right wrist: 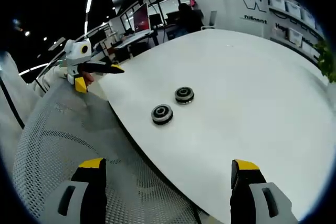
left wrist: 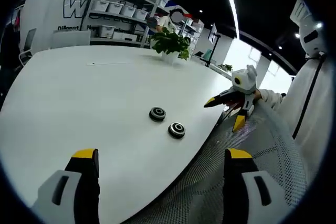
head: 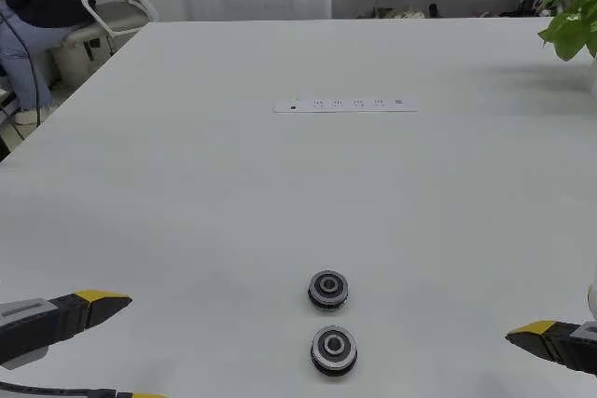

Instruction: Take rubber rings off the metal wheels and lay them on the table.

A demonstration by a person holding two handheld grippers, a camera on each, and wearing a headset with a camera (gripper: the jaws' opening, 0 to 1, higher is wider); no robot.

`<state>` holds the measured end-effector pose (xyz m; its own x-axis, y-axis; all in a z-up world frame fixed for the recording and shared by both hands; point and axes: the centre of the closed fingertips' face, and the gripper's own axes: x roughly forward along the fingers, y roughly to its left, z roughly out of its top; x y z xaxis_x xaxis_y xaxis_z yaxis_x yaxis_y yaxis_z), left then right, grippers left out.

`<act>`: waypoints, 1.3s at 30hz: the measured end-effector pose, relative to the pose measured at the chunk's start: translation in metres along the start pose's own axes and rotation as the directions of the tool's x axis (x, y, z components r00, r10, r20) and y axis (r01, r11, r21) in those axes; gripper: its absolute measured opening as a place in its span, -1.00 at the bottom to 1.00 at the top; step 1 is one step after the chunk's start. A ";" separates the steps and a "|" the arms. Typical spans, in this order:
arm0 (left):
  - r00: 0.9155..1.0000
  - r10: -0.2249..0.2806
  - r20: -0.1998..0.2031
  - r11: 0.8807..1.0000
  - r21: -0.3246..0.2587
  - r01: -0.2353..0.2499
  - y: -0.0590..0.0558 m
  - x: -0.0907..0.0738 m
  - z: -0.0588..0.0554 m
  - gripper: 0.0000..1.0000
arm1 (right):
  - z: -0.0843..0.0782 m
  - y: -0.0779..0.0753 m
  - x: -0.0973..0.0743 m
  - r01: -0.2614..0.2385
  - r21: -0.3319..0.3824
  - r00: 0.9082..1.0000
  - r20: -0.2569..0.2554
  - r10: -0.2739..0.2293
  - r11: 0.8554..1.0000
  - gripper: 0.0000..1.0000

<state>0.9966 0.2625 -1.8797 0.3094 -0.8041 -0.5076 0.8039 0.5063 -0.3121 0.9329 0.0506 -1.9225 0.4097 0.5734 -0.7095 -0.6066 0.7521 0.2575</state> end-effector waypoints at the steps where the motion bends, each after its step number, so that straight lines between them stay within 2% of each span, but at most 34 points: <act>1: 1.000 0.000 0.000 1.000 -0.001 0.000 0.000 0.000 0.000 0.95 | 0.000 0.000 0.000 0.000 0.000 1.000 0.000 0.000 1.000 0.98; 14: 1.000 -0.002 -0.011 1.000 -0.007 0.002 0.000 0.001 -0.002 0.95 | -0.001 0.001 0.001 -0.008 -0.001 1.000 -0.007 0.008 1.000 0.98; 17: 1.000 0.000 -0.011 1.000 -0.009 0.000 0.001 0.001 -0.002 0.95 | -0.002 0.001 0.001 -0.011 -0.010 1.000 -0.013 0.011 1.000 0.83; 33: 1.000 -0.009 -0.015 1.000 -0.016 0.009 -0.001 0.001 -0.003 0.99 | -0.001 0.001 0.000 -0.007 -0.010 1.000 -0.008 0.007 1.000 0.87; 39: 0.999 -0.012 -0.034 0.999 -0.030 0.011 -0.002 0.001 -0.006 0.99 | 0.000 0.001 0.000 -0.006 -0.008 1.000 -0.001 0.006 1.000 0.89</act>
<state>0.9926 0.2625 -1.8846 0.2816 -0.7992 -0.5311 0.7918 0.5062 -0.3419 0.9322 0.0509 -1.9227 0.4056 0.5777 -0.7083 -0.6146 0.7460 0.2565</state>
